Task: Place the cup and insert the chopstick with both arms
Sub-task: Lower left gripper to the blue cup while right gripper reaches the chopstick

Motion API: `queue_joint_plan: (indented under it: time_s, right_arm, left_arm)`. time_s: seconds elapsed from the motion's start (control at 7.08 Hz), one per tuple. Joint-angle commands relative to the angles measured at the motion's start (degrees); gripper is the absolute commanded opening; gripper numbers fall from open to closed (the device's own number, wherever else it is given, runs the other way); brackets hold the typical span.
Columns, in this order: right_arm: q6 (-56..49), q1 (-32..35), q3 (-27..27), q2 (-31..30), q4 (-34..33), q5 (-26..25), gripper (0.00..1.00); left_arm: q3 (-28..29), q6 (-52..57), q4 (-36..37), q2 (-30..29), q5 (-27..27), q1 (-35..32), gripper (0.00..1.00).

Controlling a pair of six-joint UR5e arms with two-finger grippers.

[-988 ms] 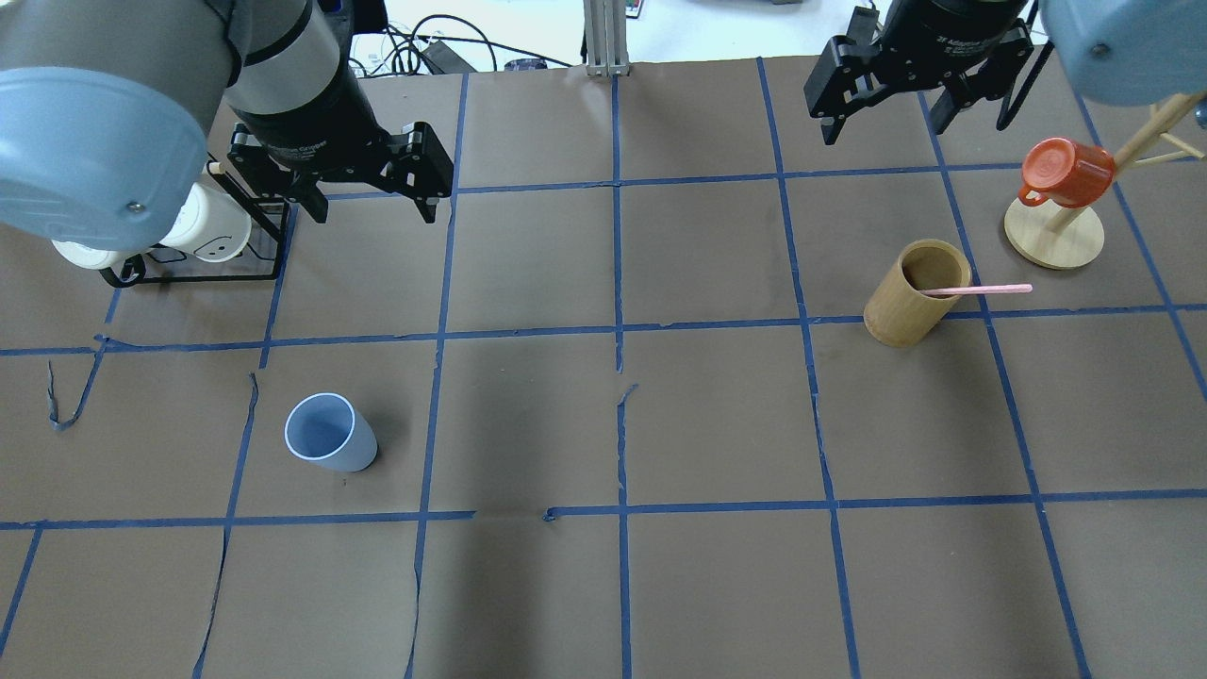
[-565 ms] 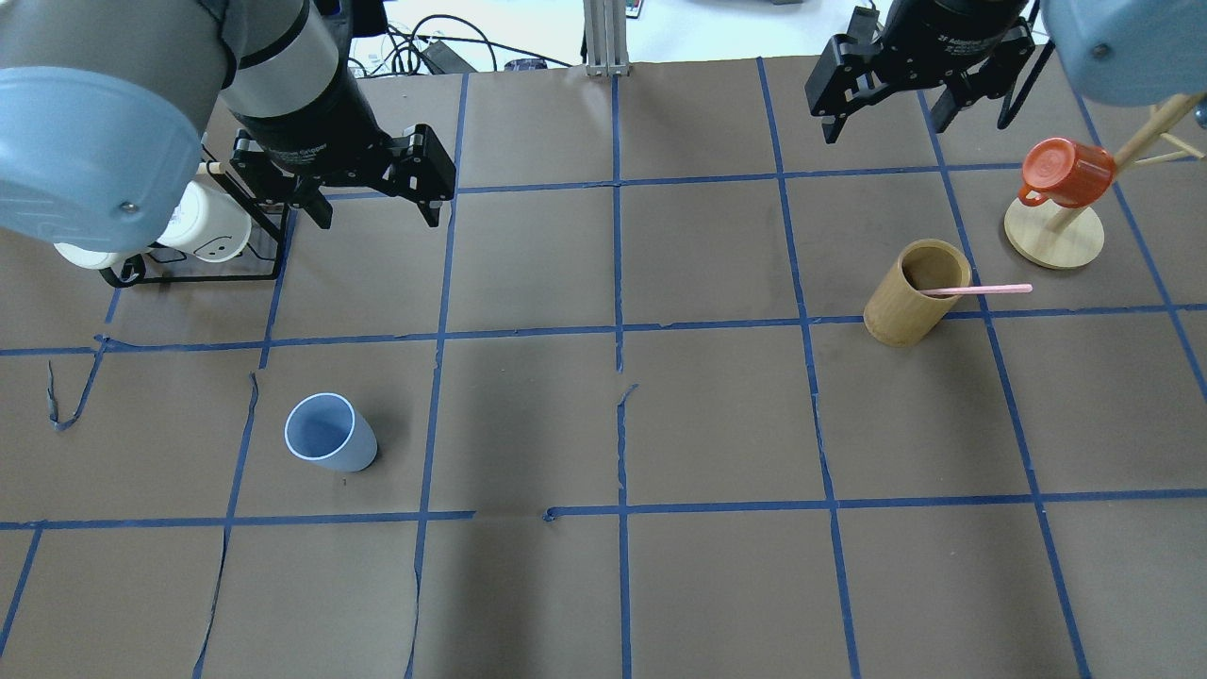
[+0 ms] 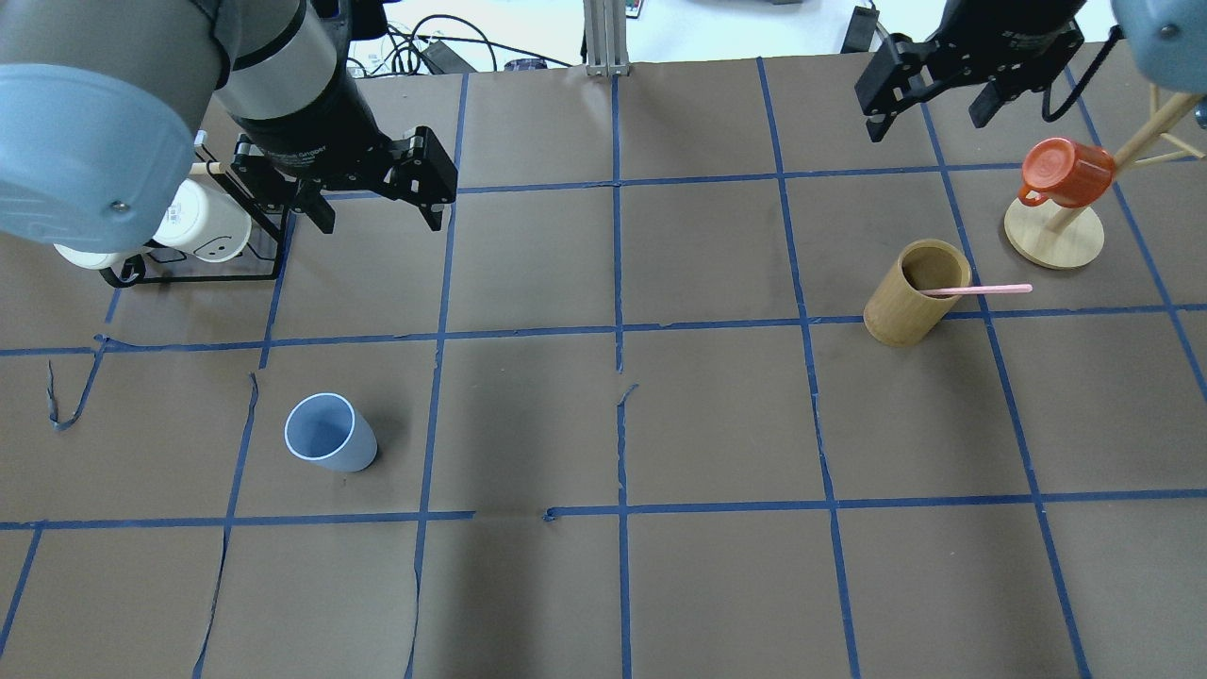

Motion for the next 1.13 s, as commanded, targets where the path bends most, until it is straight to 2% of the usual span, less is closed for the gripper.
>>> queue_joint_plan:
  time_s: [0.0, 0.28, 0.56, 0.71, 0.85, 0.99]
  right_arm:
    - [-14.92, -6.02, 4.22, -0.42, -1.61, 1.76, 0.98]
    - [-22.39, -8.31, 9.57, -1.12, -7.21, 1.5, 0.98]
    - [-24.0, -9.73, 15.72, -3.05, -10.03, 1.5, 0.98]
    - [-25.66, -10.35, 18.71, -4.1, -11.53, 1.5, 0.97]
    - [-29.6, -12.61, 22.31, -5.59, -13.55, 1.5, 0.96]
    - [-30.68, -14.2, 26.0, -7.35, -15.4, 2.8, 0.96]
  left_arm:
    - [-2.52, 0.45, -0.21, -0.23, 0.22, 1.24, 1.0]
    - [-11.02, 2.29, 0.75, -0.14, 0.04, 6.59, 1.0]
    - [-20.07, 6.94, 2.33, -0.4, 0.31, 12.04, 1.0]
    - [-26.03, 7.04, 4.51, -0.14, 1.44, 12.23, 0.98]
    - [-29.48, 7.05, 8.27, -0.14, 4.06, 12.24, 0.97]
    - [-30.39, 7.05, 9.01, -1.36, 4.44, 12.24, 0.84]
